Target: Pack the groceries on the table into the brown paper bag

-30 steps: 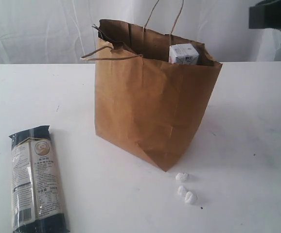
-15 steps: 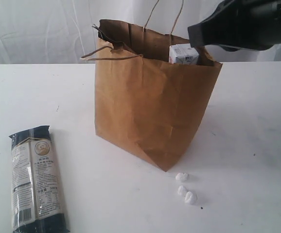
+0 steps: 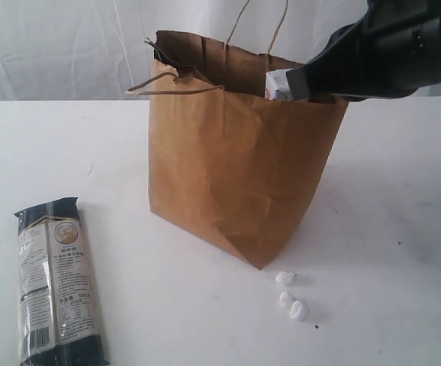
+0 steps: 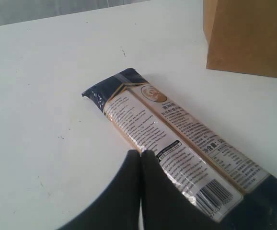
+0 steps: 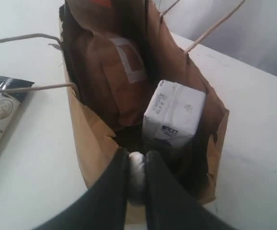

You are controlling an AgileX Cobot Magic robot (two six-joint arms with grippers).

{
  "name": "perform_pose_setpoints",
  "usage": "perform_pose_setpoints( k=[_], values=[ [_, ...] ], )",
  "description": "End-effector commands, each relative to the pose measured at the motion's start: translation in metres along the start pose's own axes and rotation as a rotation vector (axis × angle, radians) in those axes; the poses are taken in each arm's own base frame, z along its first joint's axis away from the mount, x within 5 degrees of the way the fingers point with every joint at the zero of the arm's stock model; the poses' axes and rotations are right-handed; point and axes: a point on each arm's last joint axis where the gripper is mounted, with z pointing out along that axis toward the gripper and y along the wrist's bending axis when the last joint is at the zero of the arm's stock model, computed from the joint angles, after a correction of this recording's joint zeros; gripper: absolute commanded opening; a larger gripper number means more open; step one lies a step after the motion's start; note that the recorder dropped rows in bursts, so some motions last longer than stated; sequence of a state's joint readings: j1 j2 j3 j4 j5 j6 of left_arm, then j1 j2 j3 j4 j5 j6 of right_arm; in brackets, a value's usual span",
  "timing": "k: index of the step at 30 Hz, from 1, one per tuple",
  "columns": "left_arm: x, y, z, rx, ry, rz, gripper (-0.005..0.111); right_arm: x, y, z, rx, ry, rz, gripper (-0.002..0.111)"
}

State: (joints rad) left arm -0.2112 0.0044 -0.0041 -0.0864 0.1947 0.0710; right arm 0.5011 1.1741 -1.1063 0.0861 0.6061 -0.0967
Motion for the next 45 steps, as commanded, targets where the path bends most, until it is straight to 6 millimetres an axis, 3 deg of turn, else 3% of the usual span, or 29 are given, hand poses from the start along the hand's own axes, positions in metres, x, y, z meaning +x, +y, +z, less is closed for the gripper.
perform_pose_setpoints(
  k=[1,8,25,45],
  values=[
    [0.001,0.000,0.000,0.001,-0.001,-0.003,0.000,-0.005,0.000,0.006,-0.002,0.045,0.005,0.000],
    [0.001,0.000,0.000,0.001,-0.001,-0.003,0.000,-0.016,-0.004,0.010,0.004,0.094,0.031,0.000],
    [0.001,0.000,0.000,0.001,-0.001,-0.003,0.000,-0.016,-0.007,0.037,0.014,0.124,0.043,0.000],
    [0.001,0.000,0.000,0.001,-0.001,-0.003,0.000,-0.017,-0.013,0.037,0.078,0.113,-0.042,0.002]
  ],
)
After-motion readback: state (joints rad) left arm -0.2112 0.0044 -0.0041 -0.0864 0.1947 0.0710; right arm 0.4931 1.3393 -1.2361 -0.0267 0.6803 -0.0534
